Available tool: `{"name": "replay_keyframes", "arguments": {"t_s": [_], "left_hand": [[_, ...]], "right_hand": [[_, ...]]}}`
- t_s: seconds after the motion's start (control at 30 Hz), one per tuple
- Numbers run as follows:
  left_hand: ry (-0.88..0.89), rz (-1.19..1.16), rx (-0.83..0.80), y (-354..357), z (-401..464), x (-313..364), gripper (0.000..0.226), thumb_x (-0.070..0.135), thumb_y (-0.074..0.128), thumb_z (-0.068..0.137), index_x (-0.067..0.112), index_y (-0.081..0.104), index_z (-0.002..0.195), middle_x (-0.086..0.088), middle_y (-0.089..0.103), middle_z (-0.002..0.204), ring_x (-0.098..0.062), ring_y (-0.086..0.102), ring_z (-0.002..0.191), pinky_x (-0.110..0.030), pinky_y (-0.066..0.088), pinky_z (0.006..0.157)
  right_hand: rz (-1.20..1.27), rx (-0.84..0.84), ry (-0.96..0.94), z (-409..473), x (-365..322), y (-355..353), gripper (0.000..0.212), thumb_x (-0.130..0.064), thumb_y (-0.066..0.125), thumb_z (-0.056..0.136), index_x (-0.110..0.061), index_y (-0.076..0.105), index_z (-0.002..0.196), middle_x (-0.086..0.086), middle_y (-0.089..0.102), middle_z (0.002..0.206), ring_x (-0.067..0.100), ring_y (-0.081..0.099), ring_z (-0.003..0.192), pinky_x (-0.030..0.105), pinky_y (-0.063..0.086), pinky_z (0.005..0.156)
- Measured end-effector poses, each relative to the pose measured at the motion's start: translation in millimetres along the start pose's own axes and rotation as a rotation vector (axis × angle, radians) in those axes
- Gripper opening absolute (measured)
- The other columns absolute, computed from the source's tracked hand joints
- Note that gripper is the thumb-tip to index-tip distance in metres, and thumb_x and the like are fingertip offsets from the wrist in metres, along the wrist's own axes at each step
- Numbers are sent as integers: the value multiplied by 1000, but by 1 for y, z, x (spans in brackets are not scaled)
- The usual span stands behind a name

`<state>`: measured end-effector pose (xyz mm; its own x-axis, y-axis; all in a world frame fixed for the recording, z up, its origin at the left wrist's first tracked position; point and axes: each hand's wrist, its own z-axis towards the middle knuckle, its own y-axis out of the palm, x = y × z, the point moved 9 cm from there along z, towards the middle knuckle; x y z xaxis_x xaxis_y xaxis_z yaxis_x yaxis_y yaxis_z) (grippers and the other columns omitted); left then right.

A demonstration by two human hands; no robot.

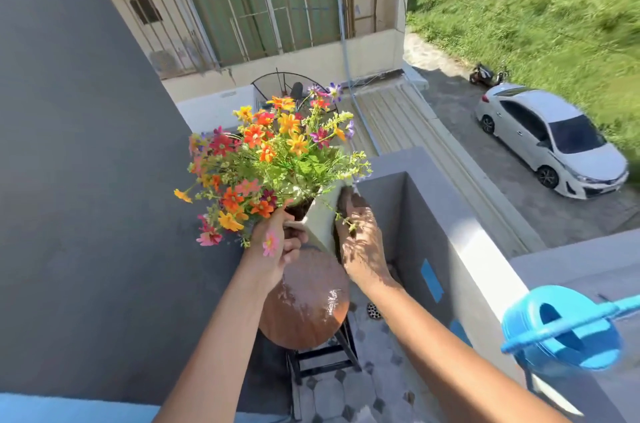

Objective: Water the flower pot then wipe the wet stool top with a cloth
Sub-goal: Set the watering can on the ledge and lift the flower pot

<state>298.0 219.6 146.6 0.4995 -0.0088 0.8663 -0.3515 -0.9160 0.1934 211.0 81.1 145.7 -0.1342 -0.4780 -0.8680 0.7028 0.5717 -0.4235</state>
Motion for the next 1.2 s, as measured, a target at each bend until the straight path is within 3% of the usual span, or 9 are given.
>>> {"name": "replay_keyframes", "arguments": {"t_s": [0.17,0.27,0.37,0.47,0.67,0.77,0.93,1.13,1.2], "left_hand": [[-18,89,5,-3,8,-12,16,15,42,95,5,48,84,-7,50,58,-6,34,31,-18,20,30],[-7,186,51,-9,13,-16,24,26,47,93,8,51,107,-4,55,74,-9,46,46,-16,29,32],[22,261,16,-9,9,-13,20,30,48,92,11,54,98,-7,55,82,-12,48,53,-22,33,42],[27,246,-19,-3,2,-12,31,21,42,96,9,52,69,-9,52,62,-9,36,36,-21,24,40],[-55,109,-4,2,-15,-18,31,11,43,95,5,51,66,-10,49,54,-7,27,30,-18,15,31],[-65,48,7,-1,-11,-17,26,10,43,93,7,49,67,-11,50,56,-7,27,32,-19,14,34],[-31,13,19,-8,-1,-7,24,11,42,93,0,53,74,-11,57,51,-6,33,30,-16,20,29],[-48,45,-5,-8,-1,-2,26,10,41,93,6,47,68,-10,51,53,-8,29,34,-18,19,31],[-38,69,-29,-3,-4,-2,25,10,41,93,7,47,69,-10,50,56,-8,29,36,-19,18,33]], "right_hand": [[279,27,70,-12,-25,0,8,1,55,89,5,57,83,8,56,70,4,52,58,15,43,55],[327,83,125,-2,-28,-3,14,-2,55,91,3,66,100,8,71,97,5,65,92,-3,39,75],[357,57,197,14,-17,-2,27,3,49,91,0,63,114,-7,58,92,-6,55,76,9,42,90],[171,16,209,37,-9,-17,17,2,37,96,-12,45,92,-11,32,67,5,22,52,12,40,48],[357,116,220,62,-20,-33,29,11,39,81,-9,58,74,-5,41,68,2,34,59,18,32,53],[332,87,105,39,-39,-27,37,18,43,82,-13,43,63,-9,34,56,-4,26,45,13,28,41],[258,10,63,-22,-21,6,17,-7,59,92,-7,70,105,-7,63,98,-9,58,89,7,42,77],[307,52,106,-17,-26,-3,28,-7,59,92,-32,68,100,-1,64,106,6,61,101,11,42,85],[273,-49,68,-13,-26,-7,26,-1,54,95,-16,63,114,11,62,115,20,59,111,1,37,83]]}}
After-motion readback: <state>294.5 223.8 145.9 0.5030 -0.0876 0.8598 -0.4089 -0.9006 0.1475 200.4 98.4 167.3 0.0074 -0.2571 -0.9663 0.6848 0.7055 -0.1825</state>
